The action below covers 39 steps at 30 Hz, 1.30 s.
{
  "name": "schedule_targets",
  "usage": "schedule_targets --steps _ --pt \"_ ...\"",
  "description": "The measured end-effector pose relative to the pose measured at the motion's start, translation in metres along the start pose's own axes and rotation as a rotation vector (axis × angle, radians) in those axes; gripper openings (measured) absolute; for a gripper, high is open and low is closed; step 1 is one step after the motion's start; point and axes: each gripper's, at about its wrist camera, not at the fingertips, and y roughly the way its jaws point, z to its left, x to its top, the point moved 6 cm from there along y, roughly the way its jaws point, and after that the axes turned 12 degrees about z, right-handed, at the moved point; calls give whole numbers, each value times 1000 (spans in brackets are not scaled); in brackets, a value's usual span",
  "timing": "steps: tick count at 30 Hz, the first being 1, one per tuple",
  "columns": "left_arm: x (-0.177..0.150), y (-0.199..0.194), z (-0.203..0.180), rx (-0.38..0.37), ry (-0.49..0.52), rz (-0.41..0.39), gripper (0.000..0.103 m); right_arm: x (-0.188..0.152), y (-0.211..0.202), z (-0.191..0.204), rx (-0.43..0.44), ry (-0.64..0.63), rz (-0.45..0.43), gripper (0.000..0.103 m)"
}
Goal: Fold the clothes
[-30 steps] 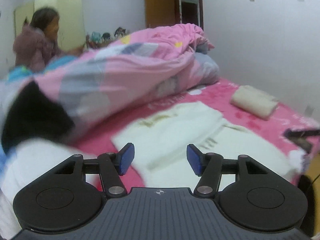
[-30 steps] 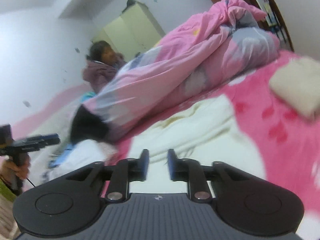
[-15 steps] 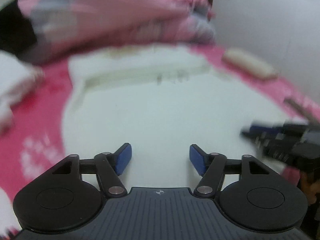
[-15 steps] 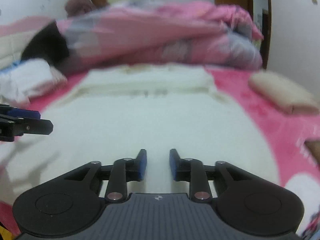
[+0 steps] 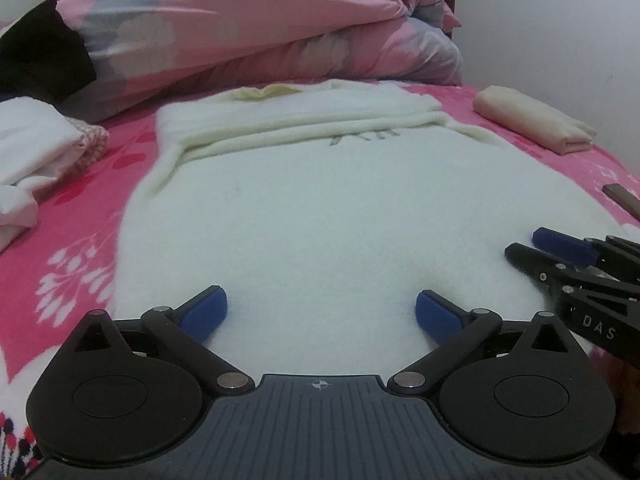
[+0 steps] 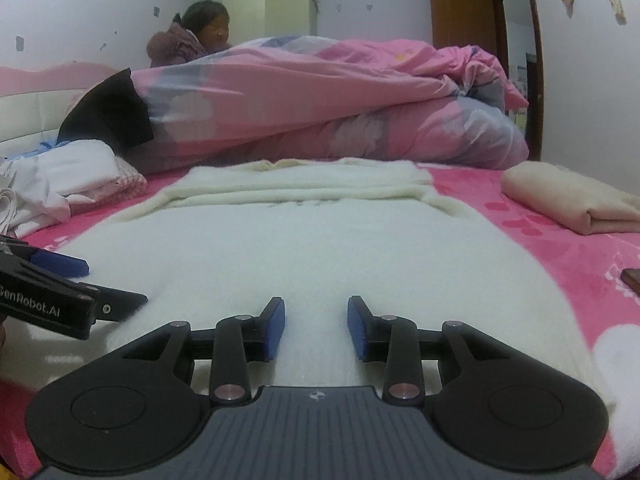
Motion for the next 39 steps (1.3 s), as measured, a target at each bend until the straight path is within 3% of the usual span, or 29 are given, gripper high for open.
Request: schedule_targets --steps 7,9,12,14,18,22,39 --pt "-3 -2 0 -4 -7 -5 102 5 -2 0 14 29 24 47" --pt "-4 -4 0 -3 -6 -11 102 11 -4 1 43 52 52 71" --pt "-4 -2 0 -2 -4 -6 103 31 -3 2 61 91 70 98" --pt "-3 -2 -1 0 -1 7 103 42 0 3 24 96 68 103" --pt "-2 -3 -1 1 -3 18 103 39 28 3 -62 100 214 103" --pt "-2 -3 1 -5 -12 25 103 34 30 9 -101 63 215 103" --pt "3 -3 6 -25 -50 75 103 33 26 6 -84 92 213 103"
